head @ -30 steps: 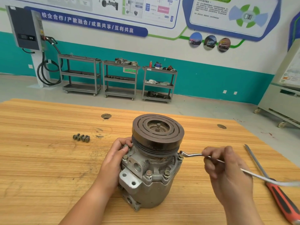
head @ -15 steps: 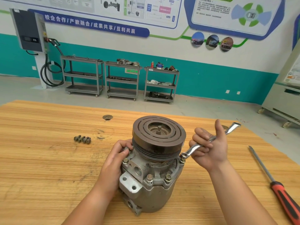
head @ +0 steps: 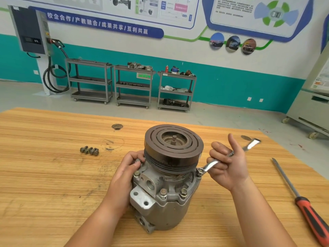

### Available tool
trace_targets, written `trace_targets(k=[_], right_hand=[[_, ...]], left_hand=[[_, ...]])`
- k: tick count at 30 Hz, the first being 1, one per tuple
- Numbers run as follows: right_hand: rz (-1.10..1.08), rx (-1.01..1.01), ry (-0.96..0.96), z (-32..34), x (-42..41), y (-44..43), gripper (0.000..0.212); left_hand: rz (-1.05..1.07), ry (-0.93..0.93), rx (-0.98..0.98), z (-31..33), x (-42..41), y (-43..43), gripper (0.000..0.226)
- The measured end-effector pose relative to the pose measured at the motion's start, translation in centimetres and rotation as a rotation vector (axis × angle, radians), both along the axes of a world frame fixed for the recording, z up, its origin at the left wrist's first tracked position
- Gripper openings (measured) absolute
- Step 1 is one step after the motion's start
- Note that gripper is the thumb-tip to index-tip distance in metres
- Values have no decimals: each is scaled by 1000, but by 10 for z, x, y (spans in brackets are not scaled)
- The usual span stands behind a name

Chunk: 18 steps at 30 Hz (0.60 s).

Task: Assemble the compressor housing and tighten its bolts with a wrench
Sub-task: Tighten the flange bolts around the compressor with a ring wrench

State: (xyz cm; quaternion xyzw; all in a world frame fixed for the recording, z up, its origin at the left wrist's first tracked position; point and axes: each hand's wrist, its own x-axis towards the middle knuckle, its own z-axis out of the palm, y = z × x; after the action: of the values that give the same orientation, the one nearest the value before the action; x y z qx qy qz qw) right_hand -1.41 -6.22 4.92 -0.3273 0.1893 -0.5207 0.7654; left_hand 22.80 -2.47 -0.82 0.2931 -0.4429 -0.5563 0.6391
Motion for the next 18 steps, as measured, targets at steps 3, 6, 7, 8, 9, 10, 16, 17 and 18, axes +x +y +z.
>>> trace_targets(k=[3,6,7,8,9,10,16,17,18], right_hand=[[-369,-43,50,-3,7,31,50],[-650,-112,55,-16,18,67,39],[-699,-143,78,-22,22,78,33],[-728,-182,127,-26,28,89,28],[-761,-233,206,-31,34,97,25],[-809,-284,306,-35,41,103,25],[-838,-514,530,-31,62,116,17],[-872,-508,476,-26,61,115,14],[-914,-503,411,-21,59,114,18]], left_hand=[[-3,3,-3,0,0,-1,23],[2,-9,-8,-1,0,-1,24],[4,-13,-9,-2,0,-1,27],[4,-16,-10,-3,1,-2,28],[4,-20,-13,-3,1,-2,28],[5,-24,-17,-3,1,-2,26],[8,-25,-33,-3,1,-2,17],[6,-24,-34,-3,1,-2,17],[6,-25,-35,-2,0,-2,18]])
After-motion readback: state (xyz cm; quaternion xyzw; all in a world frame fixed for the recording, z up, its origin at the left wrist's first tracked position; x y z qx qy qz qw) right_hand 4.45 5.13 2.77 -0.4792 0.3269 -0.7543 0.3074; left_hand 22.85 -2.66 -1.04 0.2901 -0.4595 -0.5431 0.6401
